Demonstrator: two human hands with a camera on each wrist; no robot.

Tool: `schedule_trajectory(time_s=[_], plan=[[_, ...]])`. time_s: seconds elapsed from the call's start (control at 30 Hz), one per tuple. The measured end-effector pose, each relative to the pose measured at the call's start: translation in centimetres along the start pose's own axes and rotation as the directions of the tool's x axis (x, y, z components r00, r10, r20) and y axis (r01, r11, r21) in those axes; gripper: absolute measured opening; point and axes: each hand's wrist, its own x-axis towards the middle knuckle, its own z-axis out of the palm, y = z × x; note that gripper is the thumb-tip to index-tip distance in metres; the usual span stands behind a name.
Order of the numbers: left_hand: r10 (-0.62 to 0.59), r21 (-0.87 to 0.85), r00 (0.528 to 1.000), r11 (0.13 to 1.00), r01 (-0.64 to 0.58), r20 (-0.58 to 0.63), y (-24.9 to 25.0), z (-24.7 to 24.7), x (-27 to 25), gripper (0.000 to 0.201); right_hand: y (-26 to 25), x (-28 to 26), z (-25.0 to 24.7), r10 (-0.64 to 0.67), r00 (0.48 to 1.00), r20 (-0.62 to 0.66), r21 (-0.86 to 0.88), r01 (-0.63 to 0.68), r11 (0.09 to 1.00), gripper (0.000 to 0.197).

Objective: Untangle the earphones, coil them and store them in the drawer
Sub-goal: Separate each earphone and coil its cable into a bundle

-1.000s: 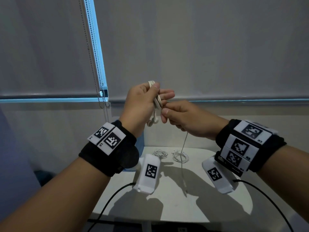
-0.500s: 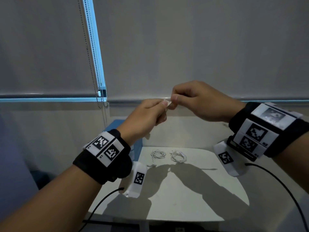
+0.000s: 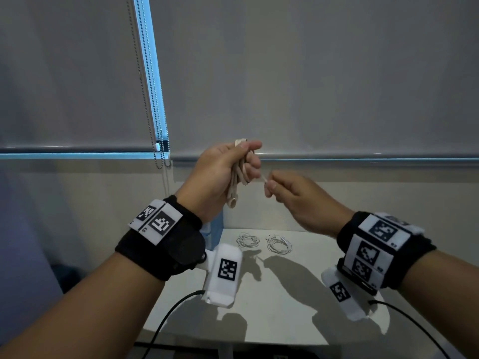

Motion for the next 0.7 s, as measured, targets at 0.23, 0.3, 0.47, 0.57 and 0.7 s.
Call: schedule_trajectory(time_s=[0.23,0.3,0.47,0.57,0.7], plan=[[0.090,0.181,0.964,0.982,-0.045,-0.249,-1.1,-0.6,0.5,0.030,-4.0,-0.2,0.6,-0.099,0.976,0.194,-0.150,0.129,0.980,0.021],[0.105,0.262,0.958,0.965,-0.033,-0.265,-1.2,-0.6,0.4,0.027,-4.8,0.0,0.1,-0.170,0.962,0.213,-0.220,0.216,0.951,0.018],[0.060,0.485,0.994,0.874,-0.006,-0.095,-1.9,-0.1,-0.2,0.047,-5.1,1.9,-2.5,-0.297,0.943,0.148,-0.381,0.331,0.863,0.013],[0.031,0.519,0.998,0.855,0.005,-0.061,-1.7,0.4,-0.2,0.046,-4.9,2.4,-3.5,-0.306,0.950,0.069,-0.503,0.298,0.812,0.011],[-0.013,0.534,0.999,0.845,0.032,-0.040,-1.6,0.1,0.1,0.038,-4.6,2.1,-2.9,-0.317,0.948,0.003,-0.624,0.250,0.740,0.025]])
